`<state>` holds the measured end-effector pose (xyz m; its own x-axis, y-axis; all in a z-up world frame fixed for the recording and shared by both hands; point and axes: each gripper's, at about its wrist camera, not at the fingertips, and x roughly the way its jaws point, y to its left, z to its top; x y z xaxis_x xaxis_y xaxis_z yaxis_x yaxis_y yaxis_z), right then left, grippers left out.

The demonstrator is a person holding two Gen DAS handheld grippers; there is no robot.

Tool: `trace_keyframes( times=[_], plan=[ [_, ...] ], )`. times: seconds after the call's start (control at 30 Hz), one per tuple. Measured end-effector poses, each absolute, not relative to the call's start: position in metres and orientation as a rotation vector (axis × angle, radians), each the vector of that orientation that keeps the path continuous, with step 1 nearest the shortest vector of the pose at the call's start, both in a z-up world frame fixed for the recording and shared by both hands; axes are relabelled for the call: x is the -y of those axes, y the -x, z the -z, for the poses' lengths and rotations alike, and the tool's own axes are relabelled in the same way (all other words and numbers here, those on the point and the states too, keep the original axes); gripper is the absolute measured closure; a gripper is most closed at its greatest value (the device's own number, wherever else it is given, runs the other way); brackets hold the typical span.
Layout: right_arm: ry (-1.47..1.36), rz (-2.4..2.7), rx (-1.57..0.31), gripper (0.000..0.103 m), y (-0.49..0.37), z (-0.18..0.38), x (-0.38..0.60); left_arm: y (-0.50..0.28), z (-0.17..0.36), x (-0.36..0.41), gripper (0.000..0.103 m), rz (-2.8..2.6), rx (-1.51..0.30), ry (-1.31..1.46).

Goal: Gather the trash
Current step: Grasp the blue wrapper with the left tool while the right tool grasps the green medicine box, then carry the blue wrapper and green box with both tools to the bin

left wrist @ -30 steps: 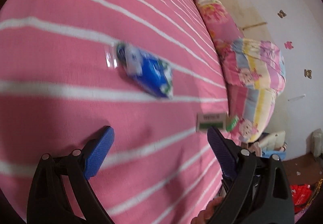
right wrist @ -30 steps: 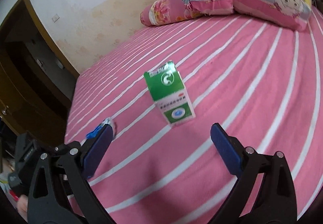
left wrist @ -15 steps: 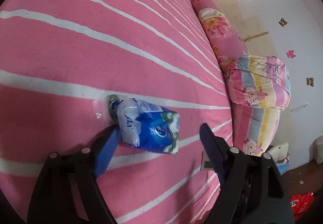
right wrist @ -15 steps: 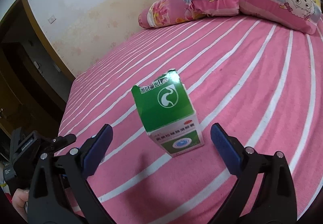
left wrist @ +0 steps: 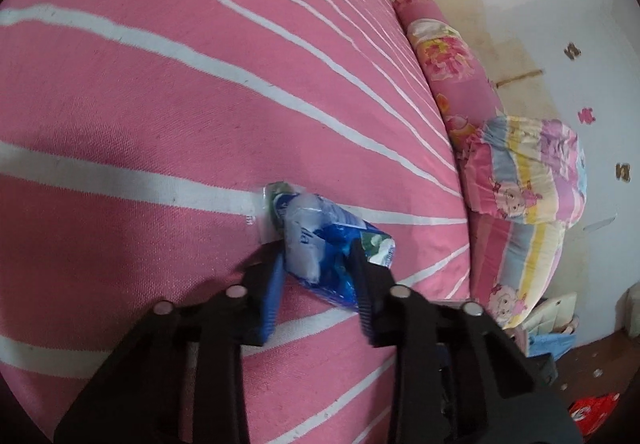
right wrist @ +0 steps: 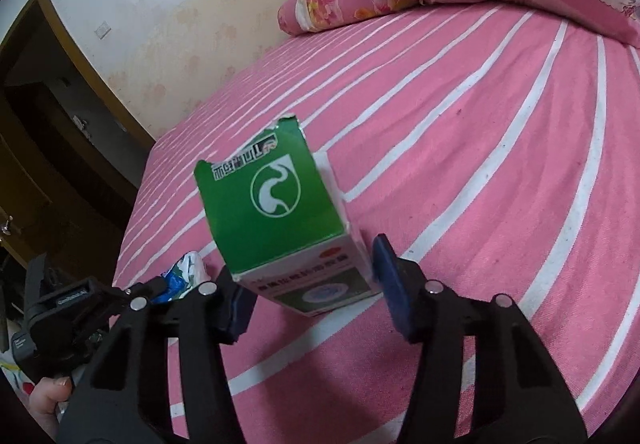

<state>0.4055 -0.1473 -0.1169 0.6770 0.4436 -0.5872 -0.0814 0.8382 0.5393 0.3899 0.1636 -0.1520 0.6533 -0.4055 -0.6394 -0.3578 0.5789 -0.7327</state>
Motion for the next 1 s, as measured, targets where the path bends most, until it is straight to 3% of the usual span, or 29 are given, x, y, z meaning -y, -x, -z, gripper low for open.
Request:
trace_keyframes(
  times=[0.13,0.57,1.0],
  plan=[
    [-0.494,-0.343,-0.757,0.049,-0.403,0.113,0.145,-0.389,0.154,-0.161,0.085,0.067,-0.917,1.044],
    [-0.63,-0.391,-0.745,0.049,-0.374,0.089,0.16,-0.365,0.117,-0.146,0.085,0.125,-0.89,1.015],
    [-0.601,-0.419,-0.687,0.049,-0.238,0.037,0.191,-0.259,0.087,-0.079,0.085,0.294,-0.866,1.028]
  ],
)
